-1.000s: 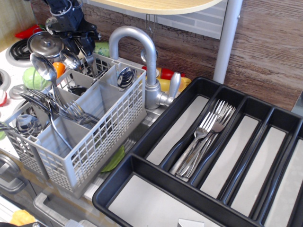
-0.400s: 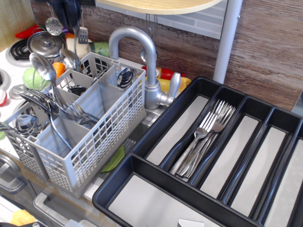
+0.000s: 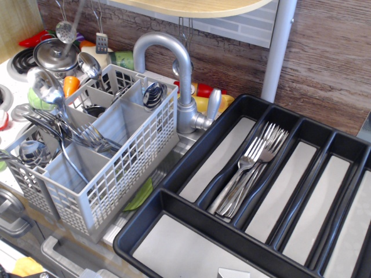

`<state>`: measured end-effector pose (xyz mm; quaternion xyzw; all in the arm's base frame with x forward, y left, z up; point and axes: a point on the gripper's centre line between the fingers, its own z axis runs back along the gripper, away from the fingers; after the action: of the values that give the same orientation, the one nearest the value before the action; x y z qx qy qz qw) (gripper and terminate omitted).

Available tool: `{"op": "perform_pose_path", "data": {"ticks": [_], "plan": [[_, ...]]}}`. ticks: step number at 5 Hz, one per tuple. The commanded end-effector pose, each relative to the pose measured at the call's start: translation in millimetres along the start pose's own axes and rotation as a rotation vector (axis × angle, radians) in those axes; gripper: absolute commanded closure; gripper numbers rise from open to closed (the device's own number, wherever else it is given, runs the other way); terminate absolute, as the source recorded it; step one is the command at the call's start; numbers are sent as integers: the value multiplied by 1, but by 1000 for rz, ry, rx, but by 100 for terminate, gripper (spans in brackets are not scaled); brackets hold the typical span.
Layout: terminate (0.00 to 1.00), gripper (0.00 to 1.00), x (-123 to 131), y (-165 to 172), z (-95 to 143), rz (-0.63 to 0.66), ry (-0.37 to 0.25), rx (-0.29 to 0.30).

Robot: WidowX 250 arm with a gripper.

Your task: Put fork from basket to tray

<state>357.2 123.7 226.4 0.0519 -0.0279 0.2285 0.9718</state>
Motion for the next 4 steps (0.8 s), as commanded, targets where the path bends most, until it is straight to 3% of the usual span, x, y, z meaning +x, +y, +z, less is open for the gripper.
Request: {"op": "perform_pose_path", "data": {"ticks": [1, 2, 3, 4], "plan": [[0, 100, -20, -51, 40, 159, -28, -34], [0, 100, -36, -100, 21, 287, -37, -127], [0, 100, -42, -126, 8, 315, 21, -253], [0, 100, -47, -140, 0, 318, 48, -321]]}}
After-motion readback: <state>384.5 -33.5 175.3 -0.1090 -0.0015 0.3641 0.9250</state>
